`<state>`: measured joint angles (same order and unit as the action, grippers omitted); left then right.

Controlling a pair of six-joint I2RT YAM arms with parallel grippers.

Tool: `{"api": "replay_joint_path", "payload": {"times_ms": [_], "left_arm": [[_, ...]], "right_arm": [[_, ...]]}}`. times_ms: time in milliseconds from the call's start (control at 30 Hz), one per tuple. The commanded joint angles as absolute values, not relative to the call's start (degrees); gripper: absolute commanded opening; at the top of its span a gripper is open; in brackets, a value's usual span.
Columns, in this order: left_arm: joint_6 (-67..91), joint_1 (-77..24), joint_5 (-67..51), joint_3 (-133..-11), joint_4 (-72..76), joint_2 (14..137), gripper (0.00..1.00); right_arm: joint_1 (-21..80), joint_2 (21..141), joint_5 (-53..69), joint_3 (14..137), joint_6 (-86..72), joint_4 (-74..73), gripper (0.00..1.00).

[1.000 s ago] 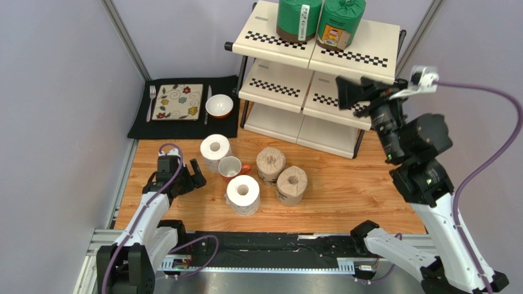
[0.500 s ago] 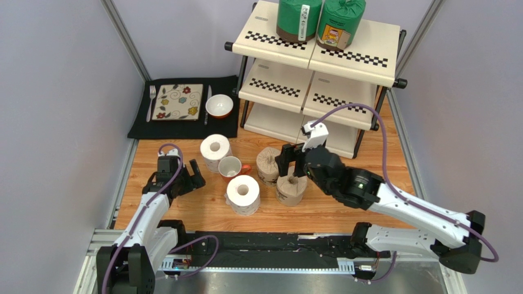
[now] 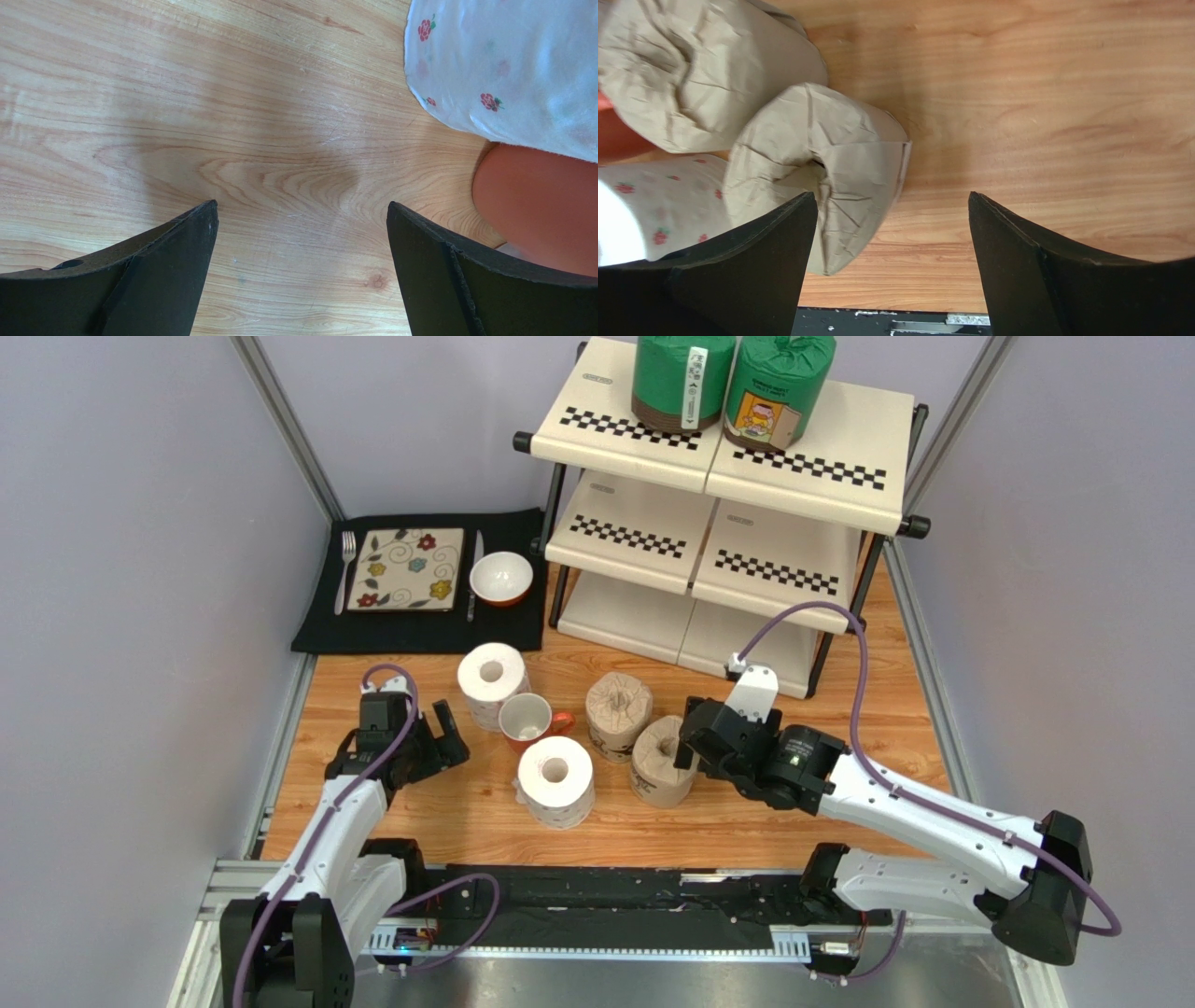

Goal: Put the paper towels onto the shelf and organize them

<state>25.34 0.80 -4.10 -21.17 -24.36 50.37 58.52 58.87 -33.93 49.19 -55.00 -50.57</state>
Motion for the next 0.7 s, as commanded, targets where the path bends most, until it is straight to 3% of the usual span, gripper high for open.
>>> {"api": "replay_joint_path", "payload": {"times_ms": [0, 667], "left_arm": [[24.9, 1.0, -4.5, -22.1, -25.7, 50.4, 0.99], [24.4, 1.0, -6.1, -21.4, -24.3, 49.5, 0.99]], "right_arm": [[58.4, 55.9, -32.2, 46.1, -59.9, -48.7, 0.81], [56.4, 61.3, -30.7, 45.9, -57.4, -42.5, 0.81]]}}
